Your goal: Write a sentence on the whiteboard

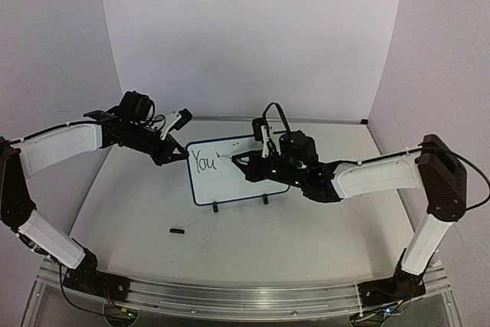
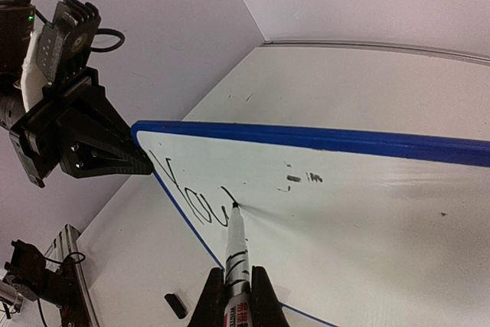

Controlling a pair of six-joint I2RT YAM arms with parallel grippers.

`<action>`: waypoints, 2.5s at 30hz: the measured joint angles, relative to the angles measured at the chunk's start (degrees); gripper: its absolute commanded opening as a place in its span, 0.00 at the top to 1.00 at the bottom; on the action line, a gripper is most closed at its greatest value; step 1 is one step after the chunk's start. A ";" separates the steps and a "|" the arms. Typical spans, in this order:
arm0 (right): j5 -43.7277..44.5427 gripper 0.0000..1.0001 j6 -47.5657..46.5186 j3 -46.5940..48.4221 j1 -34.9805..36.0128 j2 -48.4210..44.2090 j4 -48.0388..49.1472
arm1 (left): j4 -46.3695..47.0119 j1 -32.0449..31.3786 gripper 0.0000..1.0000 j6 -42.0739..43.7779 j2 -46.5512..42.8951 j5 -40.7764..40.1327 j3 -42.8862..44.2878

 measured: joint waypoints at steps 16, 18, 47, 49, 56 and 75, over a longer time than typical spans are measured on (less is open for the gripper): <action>-2.18 1.00 -0.05 -2.99 -0.06 -2.59 2.03 | 0.00 -0.17 1.00 0.03 0.00 0.01 0.00; -1.16 1.00 -0.12 -3.38 -0.07 -2.71 1.93 | 0.00 -0.21 1.00 0.03 0.00 0.00 0.00; 3.39 1.00 -1.25 -3.34 -0.11 -2.71 0.05 | 0.00 -0.24 1.00 0.03 0.00 -0.04 0.00; 3.43 1.00 -1.05 -3.36 -0.11 -2.71 -0.07 | 0.00 -0.26 1.00 0.03 0.00 -0.04 0.00; 3.56 1.00 0.43 -5.01 -0.11 -2.62 -0.83 | 0.00 -0.26 1.00 0.03 0.00 -0.04 0.00; 3.52 1.00 0.57 -4.66 -0.11 -2.36 -1.44 | 0.00 -0.26 1.00 0.03 0.00 -0.08 0.00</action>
